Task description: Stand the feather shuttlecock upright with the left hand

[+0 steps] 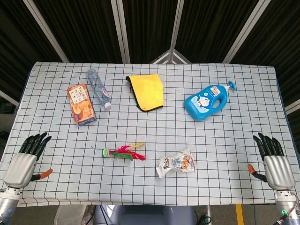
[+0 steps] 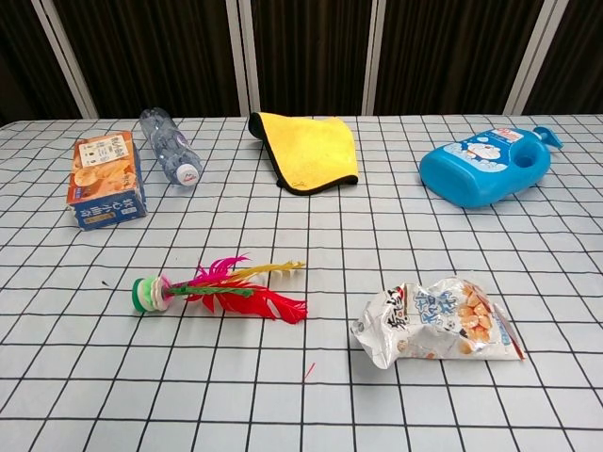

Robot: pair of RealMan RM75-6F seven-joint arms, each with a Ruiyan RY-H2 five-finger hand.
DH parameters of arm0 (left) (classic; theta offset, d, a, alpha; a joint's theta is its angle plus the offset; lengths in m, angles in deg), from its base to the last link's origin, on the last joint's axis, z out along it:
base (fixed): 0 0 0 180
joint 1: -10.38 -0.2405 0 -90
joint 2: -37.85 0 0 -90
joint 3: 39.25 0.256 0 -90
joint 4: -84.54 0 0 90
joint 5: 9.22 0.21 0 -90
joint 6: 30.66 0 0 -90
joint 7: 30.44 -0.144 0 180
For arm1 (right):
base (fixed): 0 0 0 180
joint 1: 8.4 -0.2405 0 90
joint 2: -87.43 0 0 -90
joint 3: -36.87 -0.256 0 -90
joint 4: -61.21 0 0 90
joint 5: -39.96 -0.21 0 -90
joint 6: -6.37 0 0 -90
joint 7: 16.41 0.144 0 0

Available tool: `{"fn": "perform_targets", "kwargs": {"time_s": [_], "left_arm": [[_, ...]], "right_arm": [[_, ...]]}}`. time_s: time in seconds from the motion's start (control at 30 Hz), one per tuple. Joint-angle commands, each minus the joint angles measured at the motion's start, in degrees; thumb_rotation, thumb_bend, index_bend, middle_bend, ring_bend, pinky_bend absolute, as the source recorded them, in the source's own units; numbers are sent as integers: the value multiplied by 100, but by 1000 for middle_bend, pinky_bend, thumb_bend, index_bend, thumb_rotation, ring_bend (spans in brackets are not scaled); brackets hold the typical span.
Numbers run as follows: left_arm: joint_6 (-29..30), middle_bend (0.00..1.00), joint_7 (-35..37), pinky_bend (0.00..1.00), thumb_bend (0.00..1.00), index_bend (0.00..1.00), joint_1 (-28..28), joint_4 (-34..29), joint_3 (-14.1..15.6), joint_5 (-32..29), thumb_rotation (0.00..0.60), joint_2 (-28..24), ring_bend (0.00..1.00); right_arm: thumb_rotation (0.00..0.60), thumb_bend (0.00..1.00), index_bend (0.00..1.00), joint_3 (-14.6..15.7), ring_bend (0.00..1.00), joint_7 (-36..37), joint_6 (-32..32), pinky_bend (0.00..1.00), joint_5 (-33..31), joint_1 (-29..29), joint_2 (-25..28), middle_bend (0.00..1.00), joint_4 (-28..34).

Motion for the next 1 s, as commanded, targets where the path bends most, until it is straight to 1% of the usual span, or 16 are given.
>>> {"fn": "perform_targets", "kwargs": {"time_s": [0.03, 0.17, 0.23, 0.4, 0.47, 0.53, 0.67, 0.9, 1.0], "left_arm": [[-368, 0, -510, 0, 226, 173, 306, -245, -107, 63, 600, 45, 0], [-808, 0, -1235, 0, 263, 215, 640, -550, -292, -81, 600, 260, 0], [-1155, 0, -1646, 0, 273, 238, 951, -678, -426, -81, 600, 510, 0], [-1733, 0, -2392, 0, 294, 284, 1404, -730, -579, -281, 600, 996, 0], [-2002, 0, -2817, 0, 296, 296, 1598, -655, -616, -412, 600, 1312, 0], [-2119, 0, -3136, 0, 309, 306, 1691, -608, -652, -643, 600, 1617, 0], [-2210, 0, -3507, 0, 341, 325, 1826, -523, -671, -893, 600, 2058, 0], [-2221, 7, -3903, 0, 385, 376, 2024, -266, -704, -1210, 600, 2766, 0], [-2182, 10, -4039, 0, 408, 408, 2072, -165, -721, -1294, 600, 2948, 0]], "right_arm": [[600, 334, 0, 4, 0, -1, 3, 0, 3, 0, -1, 0, 4], [600, 334, 0, 2, 0, 17, 21, 0, -17, -3, -3, 0, -6], [600, 334, 0, -9, 0, 53, 19, 0, -41, 2, 6, 0, -1], [600, 335, 0, -9, 0, 80, 40, 0, -60, 1, 19, 0, 5], [600, 335, 0, -9, 0, 76, 51, 0, -65, -3, 24, 0, 9], [600, 334, 0, -10, 0, 88, 56, 0, -74, -2, 29, 0, 16], [600, 334, 0, -11, 0, 122, 63, 0, -92, 3, 44, 0, 20], [600, 334, 0, -22, 0, 204, 84, 0, -133, 8, 71, 0, 48], [600, 334, 0, -21, 0, 213, 85, 0, -130, 7, 75, 0, 52]]}}
